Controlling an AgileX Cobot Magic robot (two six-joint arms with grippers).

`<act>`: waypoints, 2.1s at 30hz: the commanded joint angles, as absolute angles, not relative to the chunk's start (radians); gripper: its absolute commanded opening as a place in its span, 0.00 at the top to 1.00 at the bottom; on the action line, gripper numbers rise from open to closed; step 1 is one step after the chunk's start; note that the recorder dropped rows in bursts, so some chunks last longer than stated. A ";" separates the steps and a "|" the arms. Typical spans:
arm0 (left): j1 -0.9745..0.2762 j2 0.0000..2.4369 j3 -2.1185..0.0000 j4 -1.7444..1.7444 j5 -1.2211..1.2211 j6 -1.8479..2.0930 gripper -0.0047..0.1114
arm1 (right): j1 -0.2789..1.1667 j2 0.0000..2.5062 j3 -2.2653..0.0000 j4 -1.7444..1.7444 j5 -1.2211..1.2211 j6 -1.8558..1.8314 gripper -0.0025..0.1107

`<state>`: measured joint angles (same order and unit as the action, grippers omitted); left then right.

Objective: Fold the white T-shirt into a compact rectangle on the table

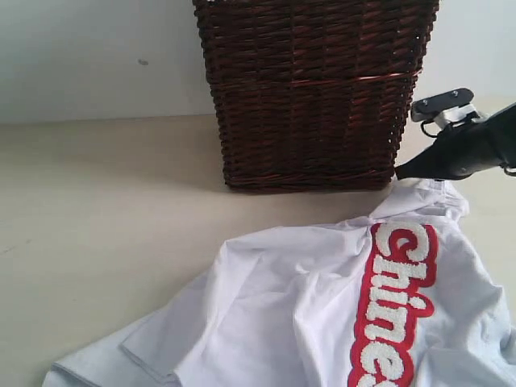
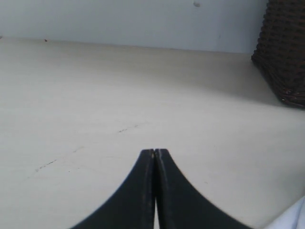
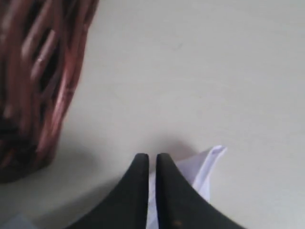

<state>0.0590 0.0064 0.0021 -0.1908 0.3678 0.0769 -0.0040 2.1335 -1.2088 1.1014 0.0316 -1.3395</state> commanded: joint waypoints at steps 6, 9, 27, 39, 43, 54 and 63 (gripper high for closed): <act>0.054 0.000 0.000 -0.195 0.364 0.074 0.96 | -0.046 1.917 -0.962 0.927 0.430 -1.261 0.97; 0.054 0.000 0.000 -0.195 0.364 0.074 0.96 | -0.046 2.001 -0.958 0.922 0.310 -1.261 0.97; 0.054 0.000 0.000 -0.195 0.364 0.074 0.96 | -0.118 1.986 -1.059 0.935 0.118 -1.228 0.93; 0.054 0.000 0.000 -0.195 0.364 0.074 0.96 | -0.116 1.582 -0.700 0.918 0.650 -1.465 0.88; 0.054 0.000 0.000 -0.195 0.364 0.074 0.96 | -0.116 1.510 -0.503 0.913 0.660 -1.551 0.98; 0.054 0.000 0.000 -0.195 0.364 0.074 0.96 | -0.026 1.455 -0.406 0.921 0.916 -1.512 0.98; 0.054 0.000 0.000 -0.195 0.364 0.074 0.96 | 0.511 1.454 -0.492 1.257 0.457 -1.658 0.98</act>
<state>0.0590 0.0064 0.0021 -0.1908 0.3678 0.0769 0.4326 1.4338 -0.4499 1.1186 0.5298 -1.5900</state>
